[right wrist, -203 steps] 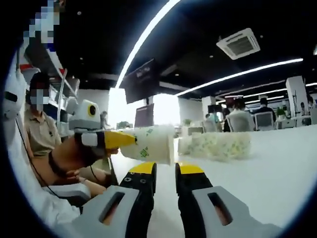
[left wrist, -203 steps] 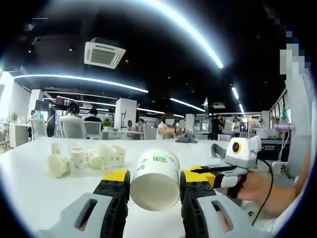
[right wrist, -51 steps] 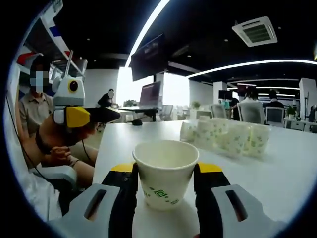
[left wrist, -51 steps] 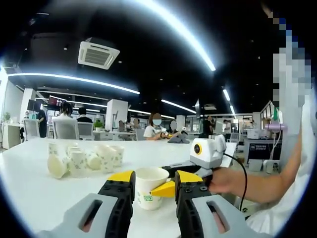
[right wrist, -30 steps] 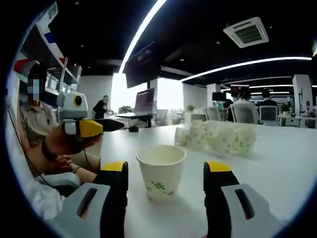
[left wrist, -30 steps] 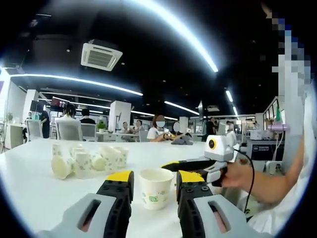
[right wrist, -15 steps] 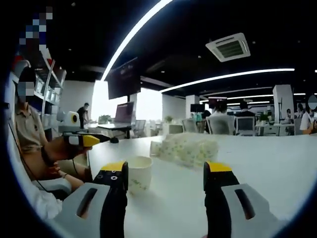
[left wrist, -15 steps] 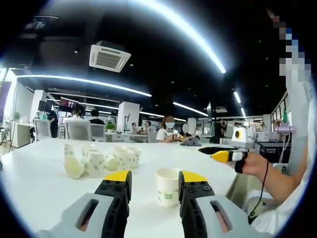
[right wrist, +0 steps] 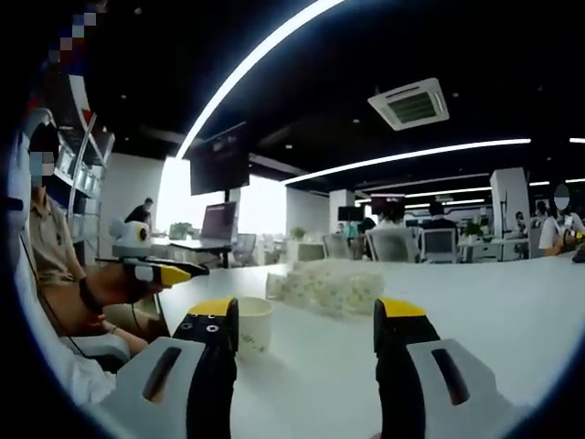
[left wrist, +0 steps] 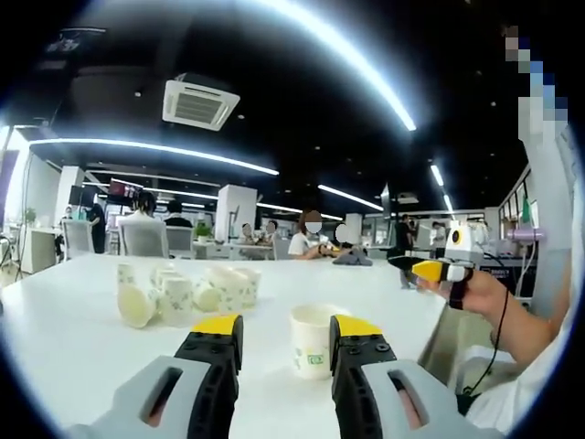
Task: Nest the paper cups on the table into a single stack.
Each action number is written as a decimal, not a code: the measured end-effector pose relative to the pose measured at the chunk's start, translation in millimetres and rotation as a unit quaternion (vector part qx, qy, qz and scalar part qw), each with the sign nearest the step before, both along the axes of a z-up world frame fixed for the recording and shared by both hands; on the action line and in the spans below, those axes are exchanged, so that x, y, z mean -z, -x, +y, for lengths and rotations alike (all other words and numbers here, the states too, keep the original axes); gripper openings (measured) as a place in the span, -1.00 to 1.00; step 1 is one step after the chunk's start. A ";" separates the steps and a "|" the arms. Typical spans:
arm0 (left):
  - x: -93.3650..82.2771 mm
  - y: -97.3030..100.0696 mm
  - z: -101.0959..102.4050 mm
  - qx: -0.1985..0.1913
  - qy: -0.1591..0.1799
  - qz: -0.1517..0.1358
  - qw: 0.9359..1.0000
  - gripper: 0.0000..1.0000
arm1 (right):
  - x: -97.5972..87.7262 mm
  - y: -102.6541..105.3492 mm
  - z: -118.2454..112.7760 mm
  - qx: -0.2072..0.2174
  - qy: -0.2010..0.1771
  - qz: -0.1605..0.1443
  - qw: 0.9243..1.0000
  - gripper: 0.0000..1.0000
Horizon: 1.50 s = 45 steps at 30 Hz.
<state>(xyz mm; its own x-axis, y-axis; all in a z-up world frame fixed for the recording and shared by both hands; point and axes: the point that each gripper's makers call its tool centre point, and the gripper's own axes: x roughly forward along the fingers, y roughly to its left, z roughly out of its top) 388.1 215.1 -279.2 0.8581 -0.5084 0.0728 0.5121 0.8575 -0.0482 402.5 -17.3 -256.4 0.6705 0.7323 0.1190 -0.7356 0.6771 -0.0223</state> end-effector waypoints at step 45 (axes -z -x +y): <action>44.3 -182.1 115.6 -0.116 -0.091 0.102 0.984 -0.51 | -10.8 5.3 -0.1 -0.009 -0.014 -0.019 1.000 0.20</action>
